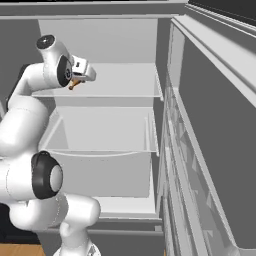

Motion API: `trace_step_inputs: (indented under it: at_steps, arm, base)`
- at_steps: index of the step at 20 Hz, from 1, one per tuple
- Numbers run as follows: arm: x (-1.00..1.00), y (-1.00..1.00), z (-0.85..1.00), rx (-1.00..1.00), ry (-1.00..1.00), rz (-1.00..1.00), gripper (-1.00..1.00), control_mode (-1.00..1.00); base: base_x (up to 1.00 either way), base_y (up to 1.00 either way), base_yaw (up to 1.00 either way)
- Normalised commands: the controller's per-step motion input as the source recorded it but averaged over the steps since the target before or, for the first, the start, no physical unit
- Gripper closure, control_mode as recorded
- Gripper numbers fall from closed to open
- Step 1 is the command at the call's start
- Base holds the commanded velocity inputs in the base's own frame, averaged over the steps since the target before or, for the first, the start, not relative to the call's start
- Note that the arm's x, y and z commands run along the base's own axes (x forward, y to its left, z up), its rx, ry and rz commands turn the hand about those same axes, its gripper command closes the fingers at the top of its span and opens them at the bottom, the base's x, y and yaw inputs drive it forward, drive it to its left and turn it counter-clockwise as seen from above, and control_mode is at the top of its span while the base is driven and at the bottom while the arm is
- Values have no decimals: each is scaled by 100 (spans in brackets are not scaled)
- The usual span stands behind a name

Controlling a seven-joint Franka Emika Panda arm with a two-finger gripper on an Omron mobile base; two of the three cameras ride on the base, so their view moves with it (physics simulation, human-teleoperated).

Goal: Place one sweet potato and one chicken drumstick in each tupperware on the nearby counter, to pack two identical lunches.

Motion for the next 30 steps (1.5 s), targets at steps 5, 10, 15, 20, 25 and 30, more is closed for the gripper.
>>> trace_step_inputs:
  at_steps: [5,10,15,20,25,30]
  arm:
    - [-100,-43,8,5,-14,0,100,-100]
    - [-100,-27,-1,2,-5,0,100,-100]
    - [-100,-6,-9,0,0,0,100,-100]
    - [-100,0,-18,0,0,0,100,-100]
    - [-80,0,-47,-3,5,0,100,100]
    - [0,0,0,0,0,0,100,100]
  base:
    - [0,0,0]
    - [0,0,0]
    - [0,0,0]
    - [0,0,0]
    - [-20,3,0]
    - [-100,67,15]
